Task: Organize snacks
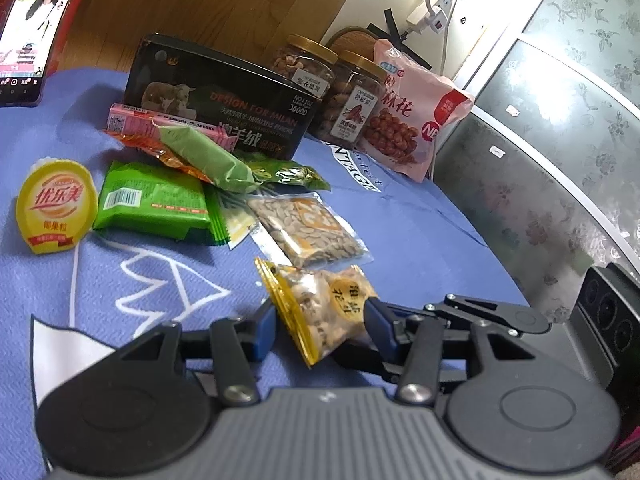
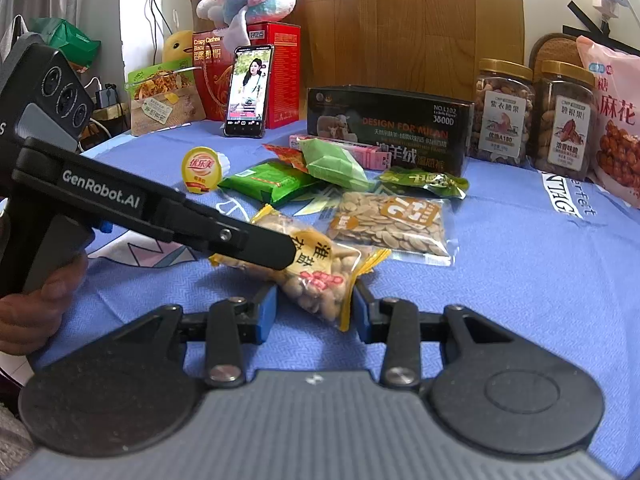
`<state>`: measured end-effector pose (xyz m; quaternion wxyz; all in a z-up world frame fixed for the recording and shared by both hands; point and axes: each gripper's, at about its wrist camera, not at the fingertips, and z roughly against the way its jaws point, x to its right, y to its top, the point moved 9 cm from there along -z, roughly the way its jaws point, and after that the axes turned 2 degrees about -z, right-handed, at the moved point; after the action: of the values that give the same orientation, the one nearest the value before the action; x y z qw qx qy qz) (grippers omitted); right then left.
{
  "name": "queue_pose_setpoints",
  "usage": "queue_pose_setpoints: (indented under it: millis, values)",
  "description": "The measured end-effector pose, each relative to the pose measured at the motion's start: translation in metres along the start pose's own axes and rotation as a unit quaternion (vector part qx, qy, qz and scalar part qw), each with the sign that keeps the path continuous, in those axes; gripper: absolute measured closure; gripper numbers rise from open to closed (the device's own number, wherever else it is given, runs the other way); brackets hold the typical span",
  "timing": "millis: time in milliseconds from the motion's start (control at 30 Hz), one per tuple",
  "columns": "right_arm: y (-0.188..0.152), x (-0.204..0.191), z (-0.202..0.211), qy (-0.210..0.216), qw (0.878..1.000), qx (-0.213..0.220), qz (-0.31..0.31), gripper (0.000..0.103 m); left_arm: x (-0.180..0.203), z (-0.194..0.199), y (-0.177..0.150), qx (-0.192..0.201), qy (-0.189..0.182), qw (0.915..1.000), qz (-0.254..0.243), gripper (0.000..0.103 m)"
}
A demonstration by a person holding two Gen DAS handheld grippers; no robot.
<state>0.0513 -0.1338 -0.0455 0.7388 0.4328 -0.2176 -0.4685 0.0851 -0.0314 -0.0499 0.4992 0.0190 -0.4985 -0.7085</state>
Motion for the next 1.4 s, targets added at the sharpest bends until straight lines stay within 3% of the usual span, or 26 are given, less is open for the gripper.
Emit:
queue_pose_setpoints:
  millis: [1400]
  values:
    - [0.0008,0.0008,0.0019,-0.003,1.000,0.004,0.000,0.063,0.0021,0.0013,0.0001,0.003,0.000,0.9999,-0.012,0.057]
